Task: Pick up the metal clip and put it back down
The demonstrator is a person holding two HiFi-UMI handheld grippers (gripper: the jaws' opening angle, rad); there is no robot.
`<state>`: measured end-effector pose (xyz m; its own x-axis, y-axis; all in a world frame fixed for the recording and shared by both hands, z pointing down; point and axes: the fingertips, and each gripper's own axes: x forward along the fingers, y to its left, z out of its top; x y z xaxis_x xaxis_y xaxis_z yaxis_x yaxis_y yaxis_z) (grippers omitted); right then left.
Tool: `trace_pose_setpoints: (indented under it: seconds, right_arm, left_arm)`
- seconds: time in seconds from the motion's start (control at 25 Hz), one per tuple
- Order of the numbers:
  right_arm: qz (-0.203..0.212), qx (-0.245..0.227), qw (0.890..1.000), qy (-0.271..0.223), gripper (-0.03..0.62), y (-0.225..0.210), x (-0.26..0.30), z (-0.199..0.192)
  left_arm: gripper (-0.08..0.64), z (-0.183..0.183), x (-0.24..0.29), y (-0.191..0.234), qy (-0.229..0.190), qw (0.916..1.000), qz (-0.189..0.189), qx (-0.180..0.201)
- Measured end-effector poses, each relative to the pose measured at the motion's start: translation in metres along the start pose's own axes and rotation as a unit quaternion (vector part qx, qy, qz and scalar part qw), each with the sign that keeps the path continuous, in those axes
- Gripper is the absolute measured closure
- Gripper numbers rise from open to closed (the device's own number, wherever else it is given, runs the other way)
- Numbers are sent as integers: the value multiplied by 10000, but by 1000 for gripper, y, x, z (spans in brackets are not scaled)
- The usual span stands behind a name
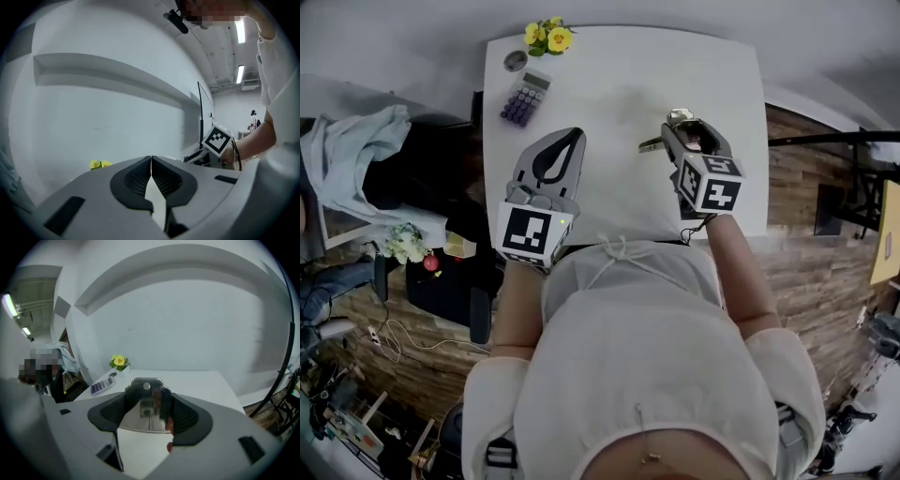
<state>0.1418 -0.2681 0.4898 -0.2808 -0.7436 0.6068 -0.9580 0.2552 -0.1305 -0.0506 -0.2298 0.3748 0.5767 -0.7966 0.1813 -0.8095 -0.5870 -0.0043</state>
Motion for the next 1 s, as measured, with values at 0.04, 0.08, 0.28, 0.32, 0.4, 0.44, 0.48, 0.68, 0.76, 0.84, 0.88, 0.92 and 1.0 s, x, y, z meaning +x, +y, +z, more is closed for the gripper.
trace_pose_setpoints:
  seconds: [0.04,0.08,0.28,0.32,0.4,0.44,0.48,0.68,0.76,0.84,0.88,0.92,1.0]
  right_arm:
    - [44,-38,9998,-164,295,-1,-8,9]
    - [90,-82,9994,-333,295,-2,-17,18]
    - [248,-482,9908,-1237,296,-6,-62,63]
    - [248,-606,9879,-1406,296,-6,-70,71]
    - [223,-862,9812,-1710,296,-6,-87,85]
    - [207,-973,9776,-1854,296,-6,-95,91]
    - [194,-1066,9739,-1994,296,-6,-103,97]
    - [185,-1379,9569,-2551,296,-6,-136,118]
    - [205,-1429,9520,-2699,296,-6,-145,124]
    - [240,-1422,9495,-2785,296,-7,-150,127]
    - [251,-1410,9491,-2805,296,-8,-152,128]
    - [255,-1399,9489,-2816,296,-9,-152,129]
    - [254,-1376,9490,-2825,296,-10,-151,129]
  left_arm:
    - [540,6,0,-3,-46,10000,12,55]
    - [539,13,-1,-6,-84,9999,24,108]
    - [540,42,-3,-12,-254,9994,179,118]
    - [540,48,-4,-11,-294,9993,223,99]
    - [540,58,-6,-9,-350,9988,310,144]
    - [540,62,-6,-9,-366,9985,352,187]
    - [540,65,-6,-9,-381,9983,388,220]
    - [540,76,-6,-16,-433,9976,475,275]
    - [540,79,-4,-19,-439,9974,488,298]
    - [540,81,-3,-22,-440,9973,497,310]
    - [540,82,-3,-23,-436,9973,506,309]
    - [540,82,-3,-24,-430,9973,516,304]
    - [540,80,-2,-25,-406,9974,526,289]
